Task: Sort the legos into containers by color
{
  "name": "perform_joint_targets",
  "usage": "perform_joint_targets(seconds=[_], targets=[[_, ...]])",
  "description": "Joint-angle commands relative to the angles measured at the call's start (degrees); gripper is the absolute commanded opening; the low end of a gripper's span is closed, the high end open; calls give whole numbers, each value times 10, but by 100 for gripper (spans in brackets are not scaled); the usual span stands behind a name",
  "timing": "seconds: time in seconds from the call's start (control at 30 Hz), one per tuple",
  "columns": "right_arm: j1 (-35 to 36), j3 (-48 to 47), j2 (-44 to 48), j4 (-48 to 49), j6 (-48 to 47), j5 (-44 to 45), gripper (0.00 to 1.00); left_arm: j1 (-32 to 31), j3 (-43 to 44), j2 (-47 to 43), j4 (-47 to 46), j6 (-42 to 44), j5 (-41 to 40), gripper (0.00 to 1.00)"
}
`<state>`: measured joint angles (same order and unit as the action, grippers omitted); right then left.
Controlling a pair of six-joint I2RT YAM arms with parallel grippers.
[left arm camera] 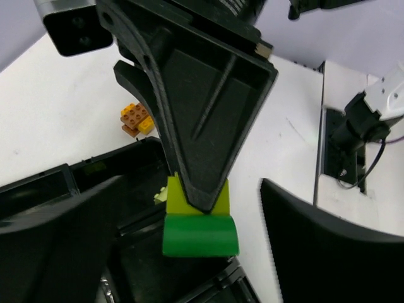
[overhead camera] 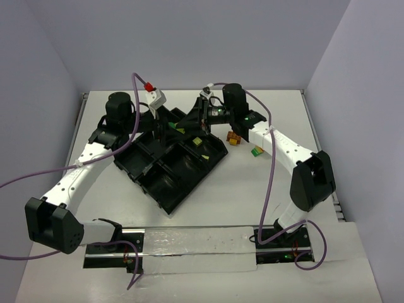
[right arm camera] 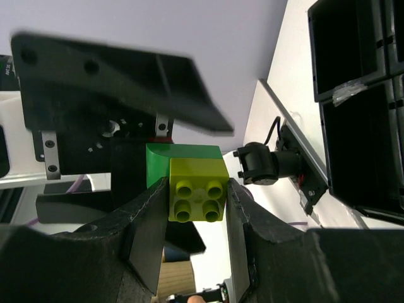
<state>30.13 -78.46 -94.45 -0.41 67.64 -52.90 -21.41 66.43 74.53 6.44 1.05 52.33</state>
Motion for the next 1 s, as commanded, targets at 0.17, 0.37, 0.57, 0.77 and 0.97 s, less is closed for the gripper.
perform_joint_targets(seconds=[0.17, 0.37, 0.57, 0.77, 0.97], targets=[[-11, 2, 26, 10, -22, -6, 0, -3, 10, -52, -1, -32, -54, 99], [-54, 24, 47, -22, -46, 3, 0, 2, 47, -66, 92, -18, -105, 99], [-107, 43, 60, -75, -87, 11, 0, 12, 74, -67, 130, -86, -152, 99], [-131, 43, 62, -95, -106, 16, 0, 12, 68, -61, 124, -152, -235, 99], [-132, 21, 49, -97, -106, 1, 0, 12, 10, -64, 62, -191, -198, 99]])
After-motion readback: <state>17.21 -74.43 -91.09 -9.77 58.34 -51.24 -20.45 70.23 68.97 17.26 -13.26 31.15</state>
